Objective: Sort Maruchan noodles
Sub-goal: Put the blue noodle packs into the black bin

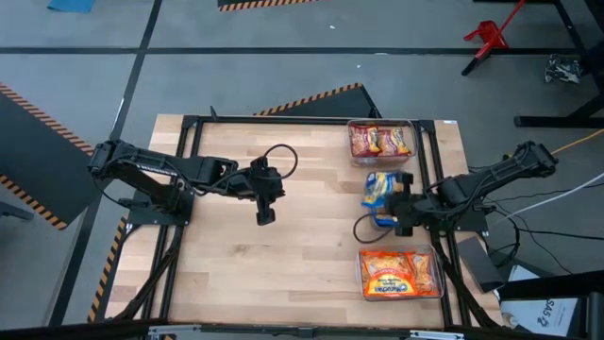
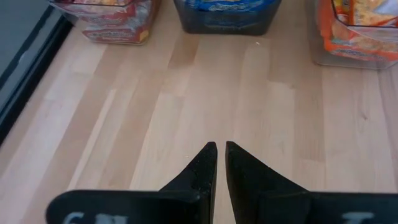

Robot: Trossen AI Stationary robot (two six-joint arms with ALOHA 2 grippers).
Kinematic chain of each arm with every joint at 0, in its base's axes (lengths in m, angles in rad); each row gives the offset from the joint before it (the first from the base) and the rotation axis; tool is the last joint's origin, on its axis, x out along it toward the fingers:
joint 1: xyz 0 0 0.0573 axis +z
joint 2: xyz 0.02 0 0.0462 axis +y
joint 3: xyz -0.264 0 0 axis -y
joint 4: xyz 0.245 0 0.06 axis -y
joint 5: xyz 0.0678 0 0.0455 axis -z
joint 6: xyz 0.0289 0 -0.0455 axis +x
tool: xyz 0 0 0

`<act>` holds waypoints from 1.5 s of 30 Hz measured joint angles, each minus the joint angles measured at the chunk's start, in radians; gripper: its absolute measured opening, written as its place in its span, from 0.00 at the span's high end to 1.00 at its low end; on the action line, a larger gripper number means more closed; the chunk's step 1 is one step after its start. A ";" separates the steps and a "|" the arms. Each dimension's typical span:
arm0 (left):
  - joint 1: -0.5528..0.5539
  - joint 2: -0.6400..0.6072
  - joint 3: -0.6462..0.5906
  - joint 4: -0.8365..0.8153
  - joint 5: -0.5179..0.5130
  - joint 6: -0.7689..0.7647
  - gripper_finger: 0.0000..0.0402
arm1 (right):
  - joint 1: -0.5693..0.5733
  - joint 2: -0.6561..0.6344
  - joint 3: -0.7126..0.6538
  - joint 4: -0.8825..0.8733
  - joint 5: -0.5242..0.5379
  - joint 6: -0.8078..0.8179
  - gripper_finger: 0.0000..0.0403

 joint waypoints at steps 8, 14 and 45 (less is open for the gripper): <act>0.000 0.000 0.000 0.000 -0.024 0.005 0.93 | 0.000 0.000 -0.036 -0.013 -0.231 0.031 0.96; 0.000 0.000 0.000 0.000 -0.035 0.005 0.93 | 0.000 0.000 -0.035 -0.023 -0.375 0.078 0.78; 0.000 0.001 0.000 0.002 -0.070 -0.026 0.93 | -0.001 -0.141 0.093 -0.244 -0.028 0.357 0.55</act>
